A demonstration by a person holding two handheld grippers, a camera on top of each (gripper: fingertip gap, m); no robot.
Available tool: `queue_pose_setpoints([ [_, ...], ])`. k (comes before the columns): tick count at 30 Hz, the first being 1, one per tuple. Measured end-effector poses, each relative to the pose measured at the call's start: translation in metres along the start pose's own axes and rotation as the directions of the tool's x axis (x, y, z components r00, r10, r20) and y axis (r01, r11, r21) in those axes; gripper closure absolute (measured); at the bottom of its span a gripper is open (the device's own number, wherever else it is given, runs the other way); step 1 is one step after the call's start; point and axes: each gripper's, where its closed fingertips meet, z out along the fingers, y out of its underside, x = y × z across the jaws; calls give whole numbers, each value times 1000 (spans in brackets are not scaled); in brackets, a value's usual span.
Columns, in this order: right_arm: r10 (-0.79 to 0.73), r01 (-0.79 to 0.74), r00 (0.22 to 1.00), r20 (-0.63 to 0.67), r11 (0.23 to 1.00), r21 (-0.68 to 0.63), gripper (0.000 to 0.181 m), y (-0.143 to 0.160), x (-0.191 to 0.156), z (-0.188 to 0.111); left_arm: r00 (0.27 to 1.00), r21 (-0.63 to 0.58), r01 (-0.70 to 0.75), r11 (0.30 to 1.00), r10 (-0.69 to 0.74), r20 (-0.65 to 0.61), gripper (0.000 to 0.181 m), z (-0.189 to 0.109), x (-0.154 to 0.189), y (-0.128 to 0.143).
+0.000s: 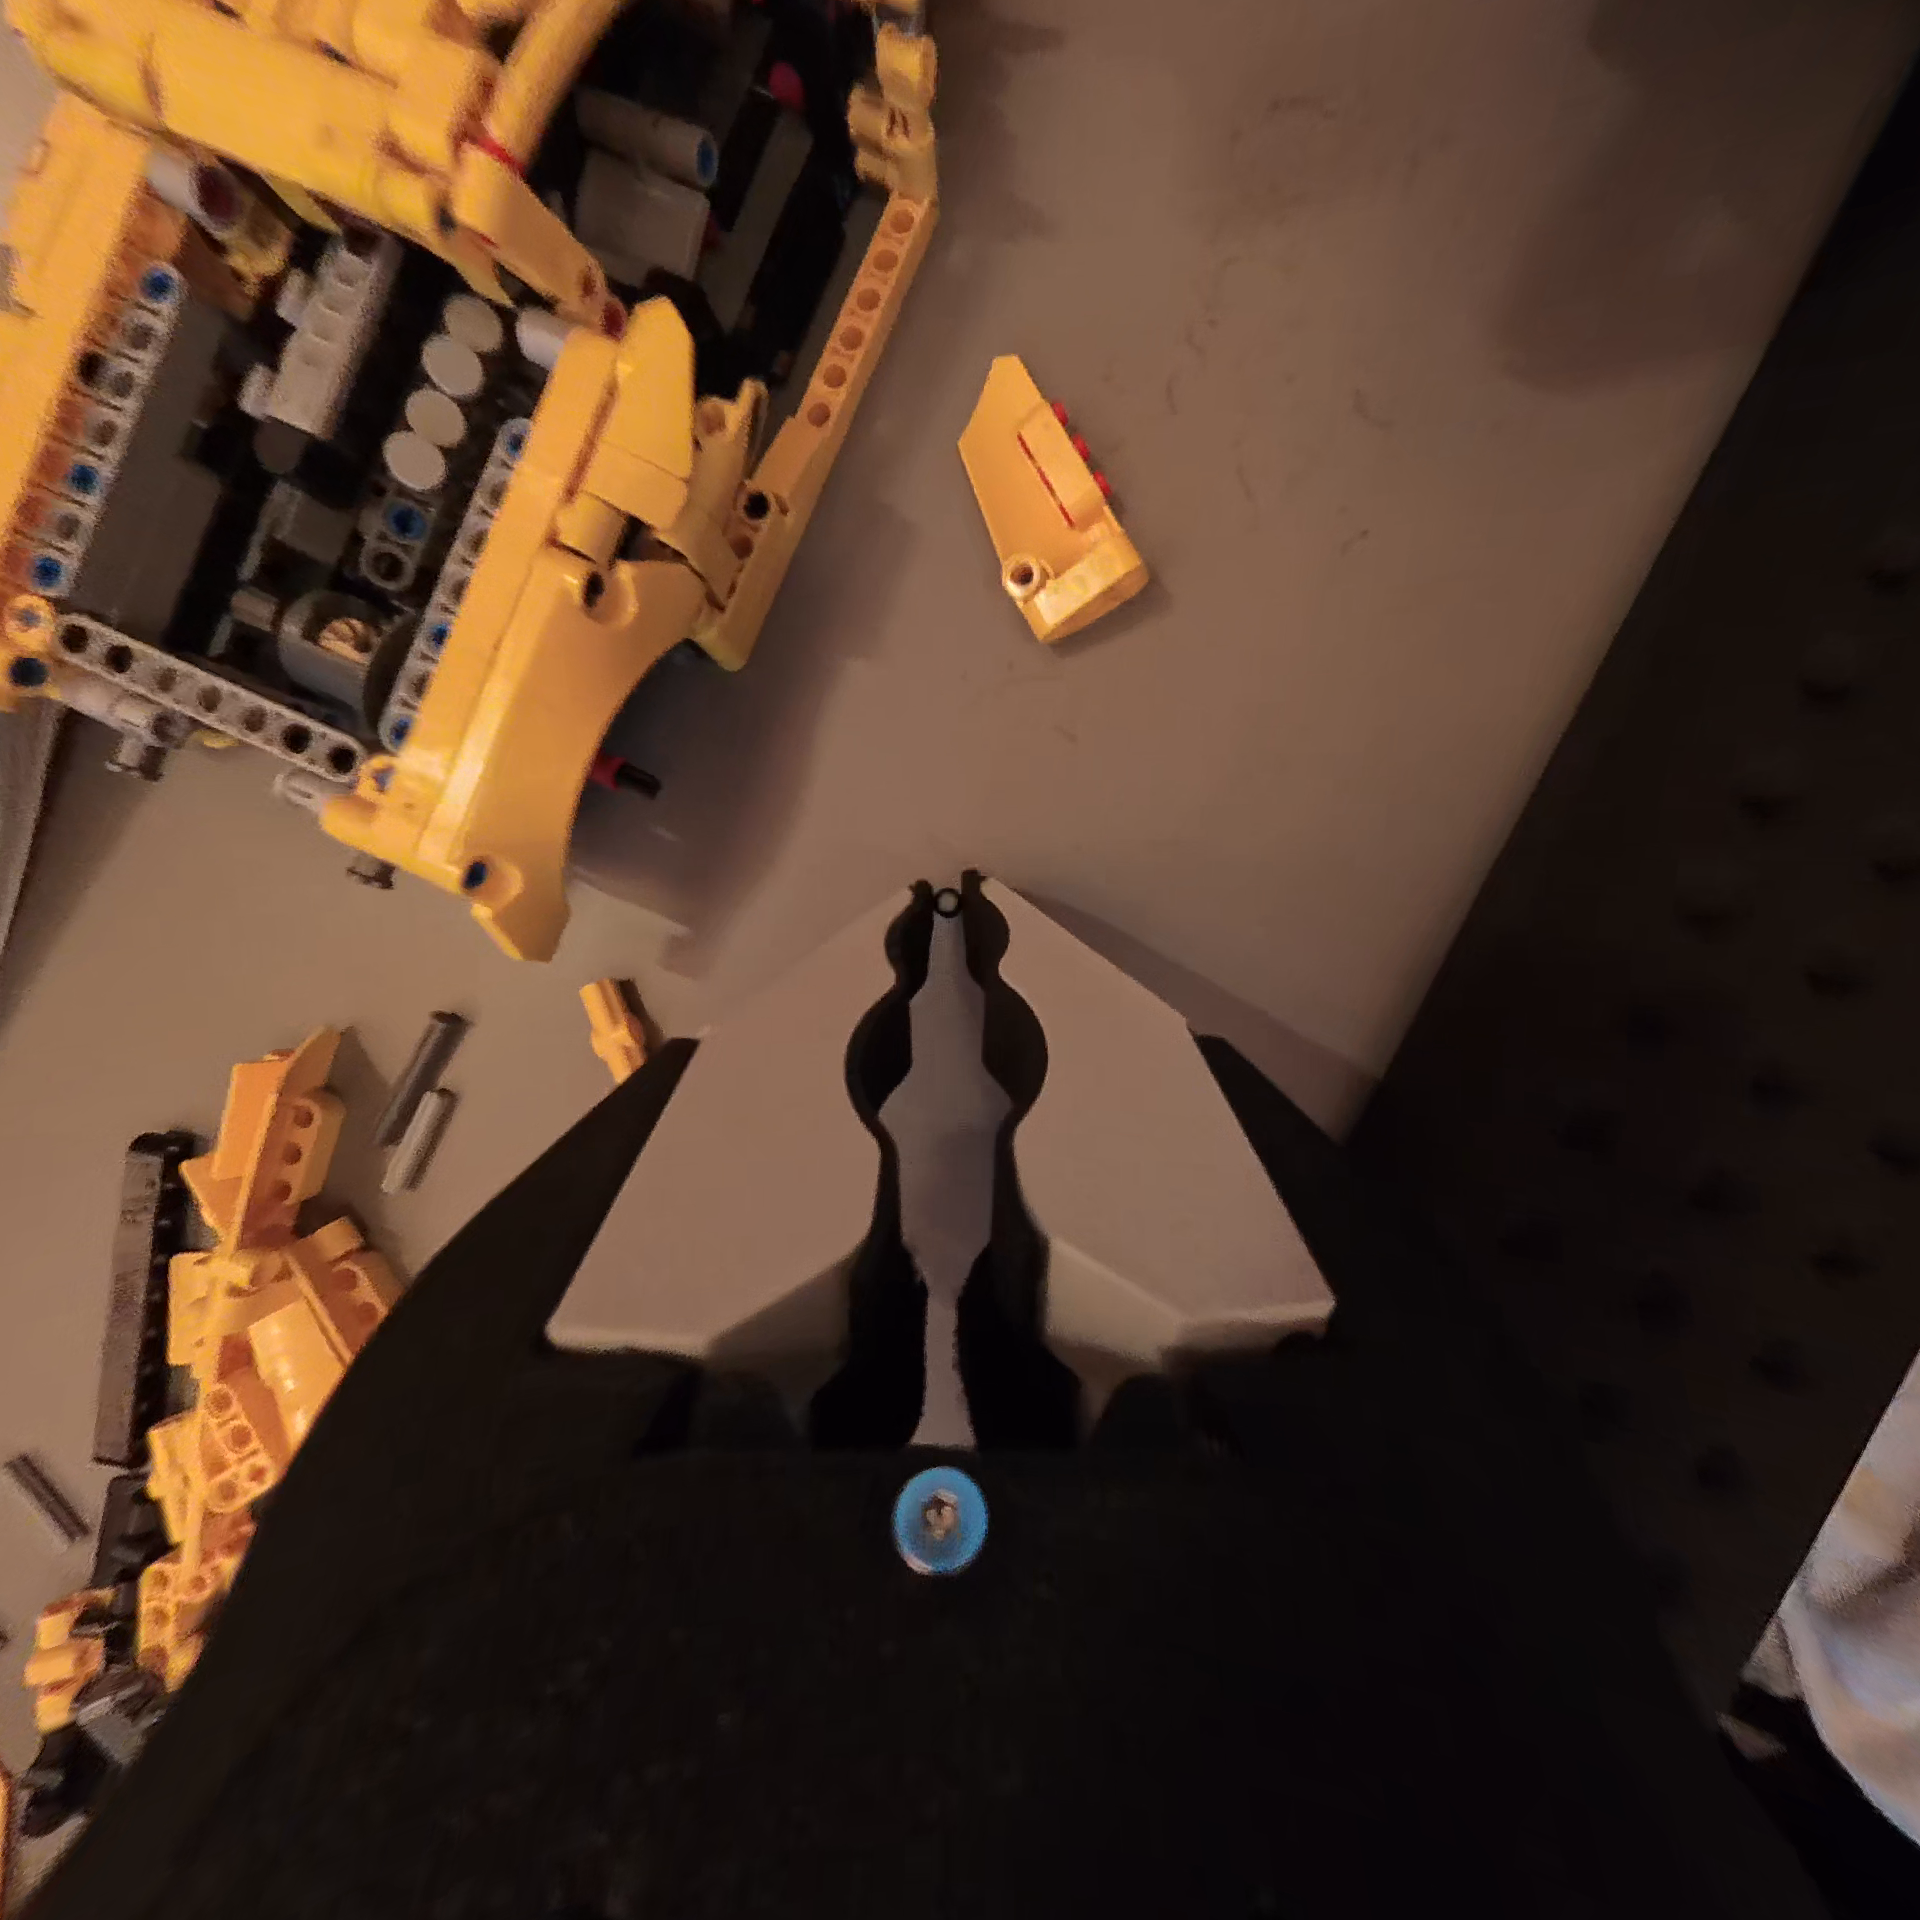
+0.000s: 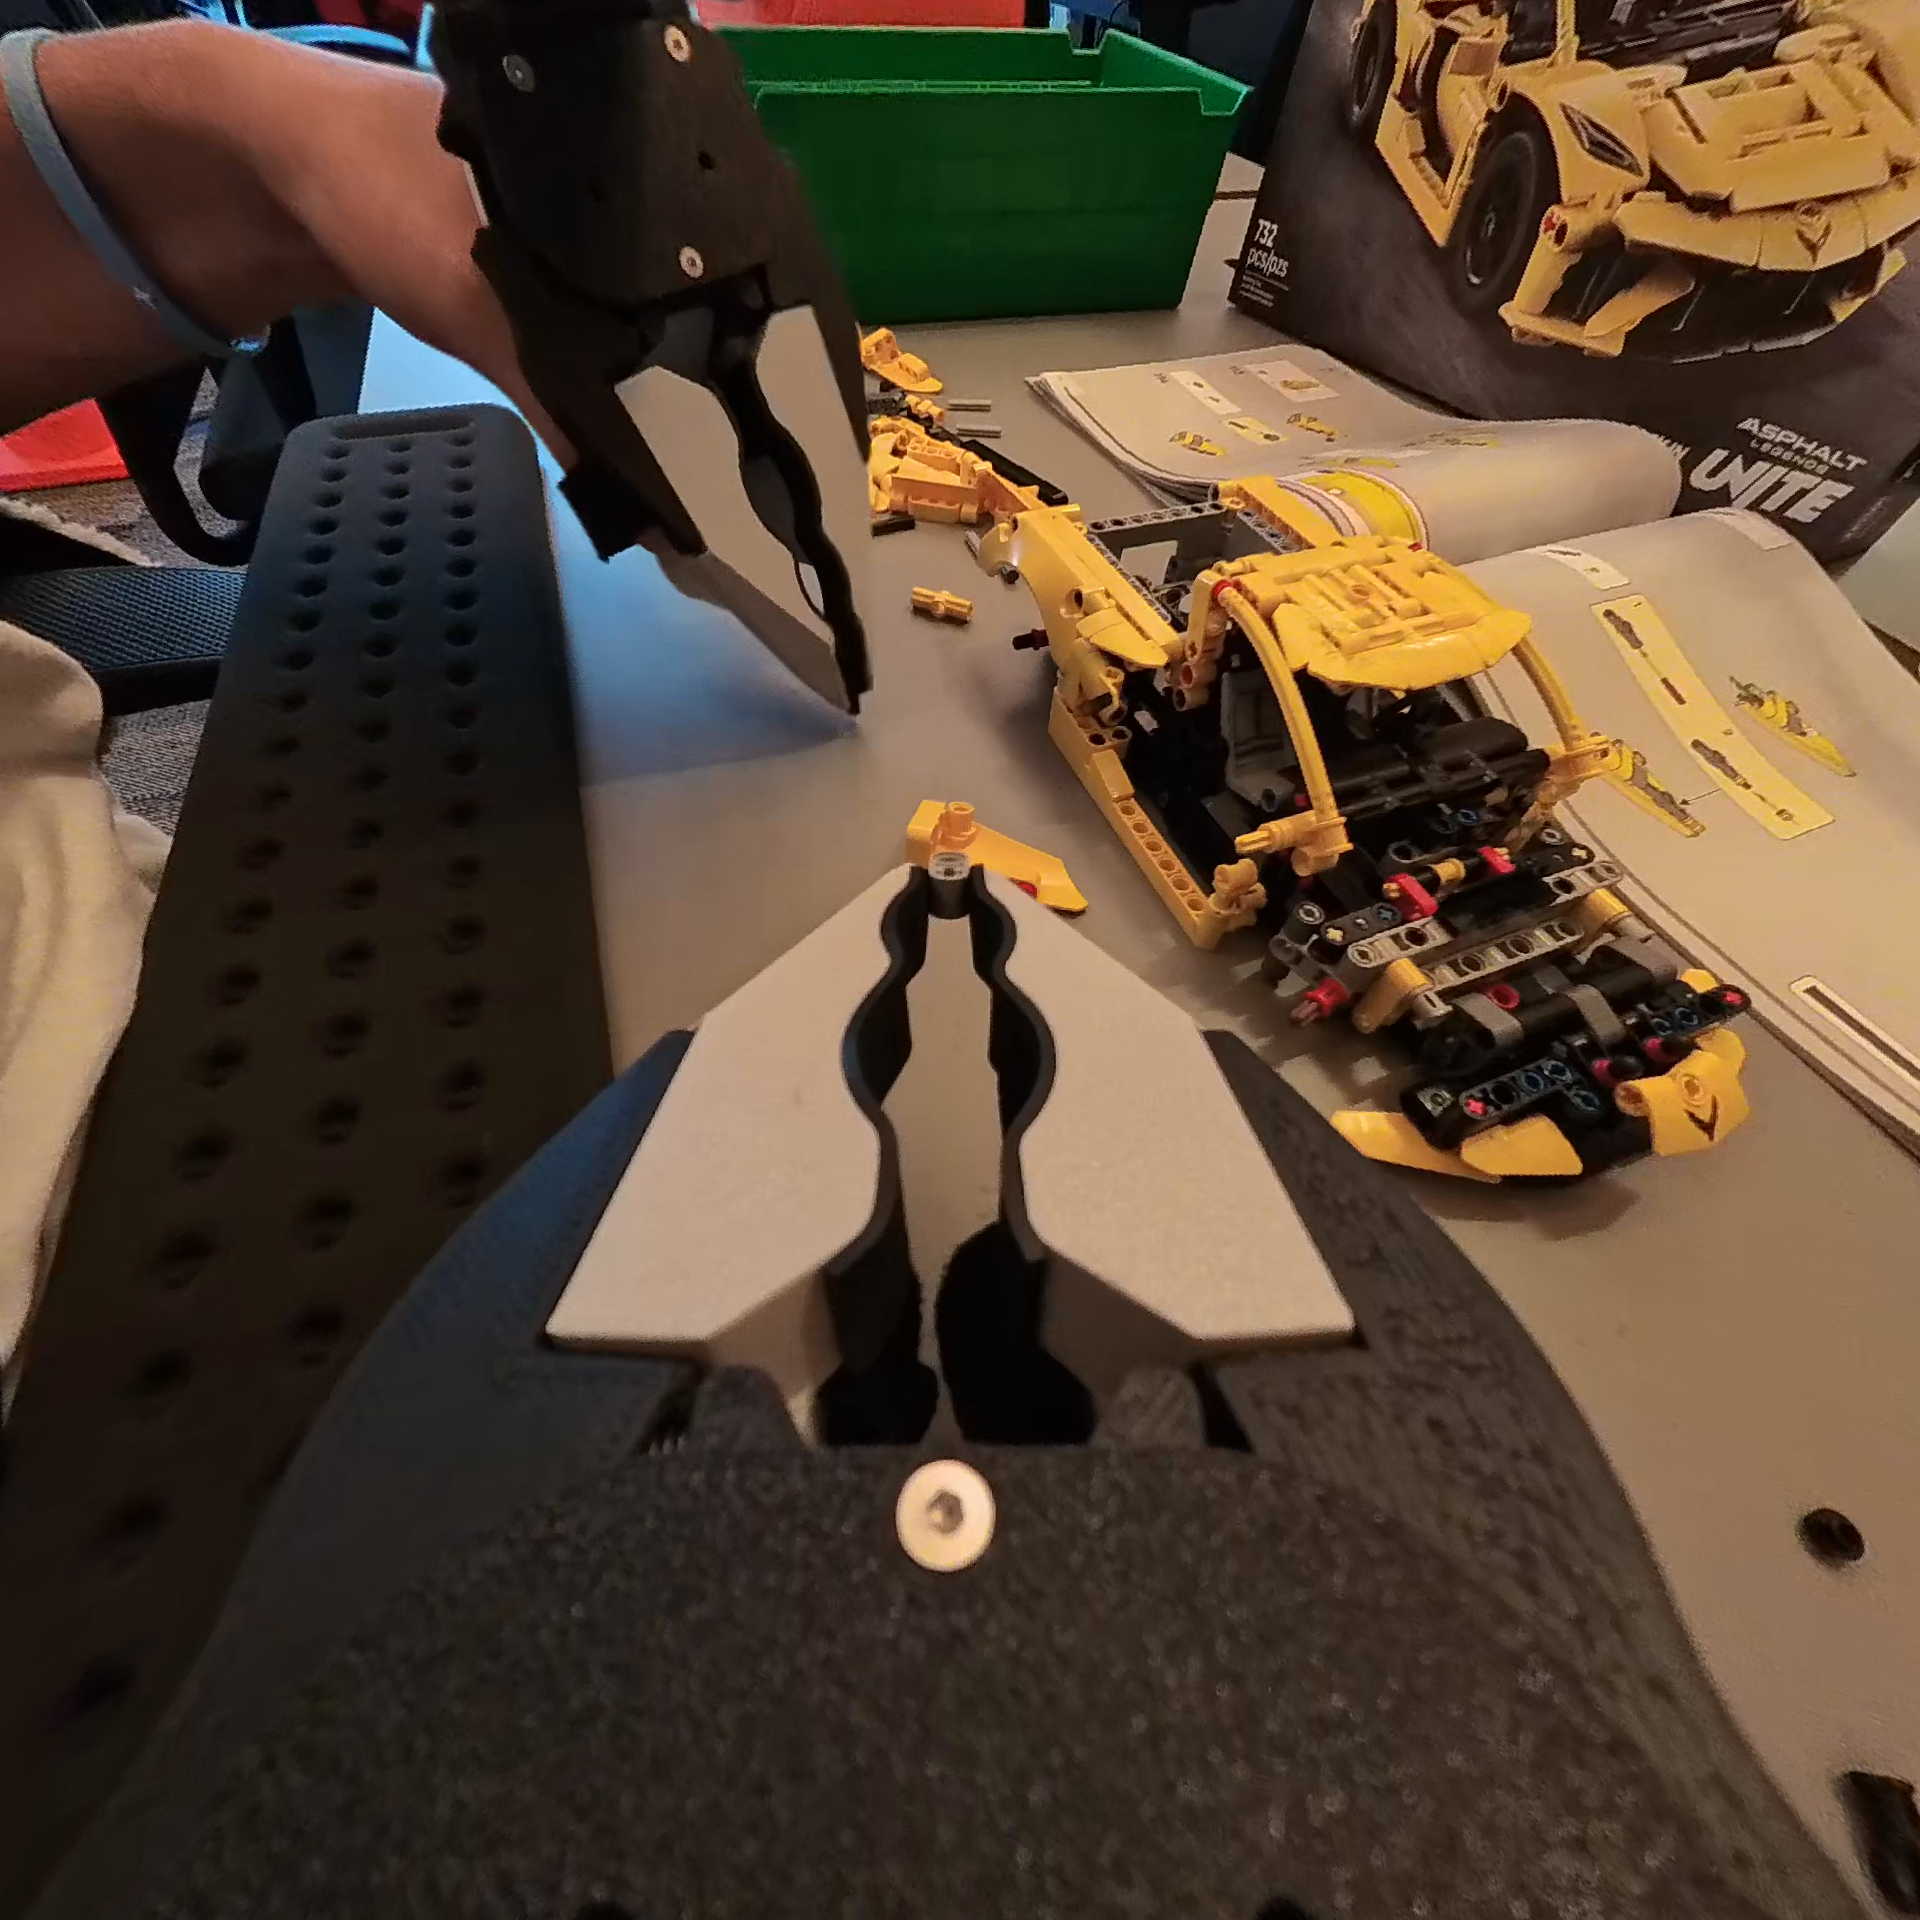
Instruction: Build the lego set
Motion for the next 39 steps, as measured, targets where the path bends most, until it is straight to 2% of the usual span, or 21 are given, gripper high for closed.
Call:
queue_pose_setpoints([
  [2, 7, -7, 1000, -9, 1000, 15, 175, -3, 3, 0, 1000, 114, 23, 993, -22, -10, 176, -10, -3, -19],
  [4, 24, -23, 999, -32, 999, 48, 175, -15, 12, 0, 997, 326, 71, 943, -69, -18, 177, -32, -14, -58],
  [6, -16, 20, 994, -108, 999, 36, 176, -33, 35, 5, 989, 532, 149, 834, -130, -73, 177, -65, -33, -105],
  [8, -190, 183, 958, -212, 982, -53, 176, -57, 65, 14, 977, 684, 215, 697, -164, -139, 177, -98, -60, -150],
  [10, -347, 322, 898, -269, 937, -135, 176, -89, 93, 26, 962, 754, 275, 597, -168, -218, 177, -115, -90, -186],
  [12, -435, 385, 840, -325, 899, -207, 175, -112, 125, 42, 934, 781, 355, 514, -156, -322, 177, -122, -115, -210],
  [15, -536, 432, 695, -479, 844, -317, 175, -126, 170, 54, 912, 813, 409, 415, -169, -373, 177, -118, -145, -211],
  [17, -556, 456, 613, -562, 829, -322, 175, -131, 175, 58, 917, 819, 399, 411, -167, -363, 177, -108, -145, -200],
  [19, -525, 454, 585, -618, 844, -287, 175, -129, 171, 63, 941, 832, 338, 440, -152, -302, 177, -101, -142, -191],
  [22, -564, 515, 556, -610, 810, -280, 176, -128, 156, 72, 953, 851, 303, 429, -114, -282, 177, -103, -135, -192],
  [25, -538, 524, 582, -610, 822, -224, 175, -132, 149, 73, 972, 840, 233, 489, -91, -216, 177, -90, -129, -192],
  [29, -534, 524, 593, -602, 824, -215, 175, -131, 146, 69, 971, 819, 235, 524, -81, -226, 177, -77, -125, -191],
  [39, -521, 509, 617, -590, 836, -205, 175, -124, 146, 67, 968, 795, 234, 560, -54, -246, 177, -66, -115, -192],
])
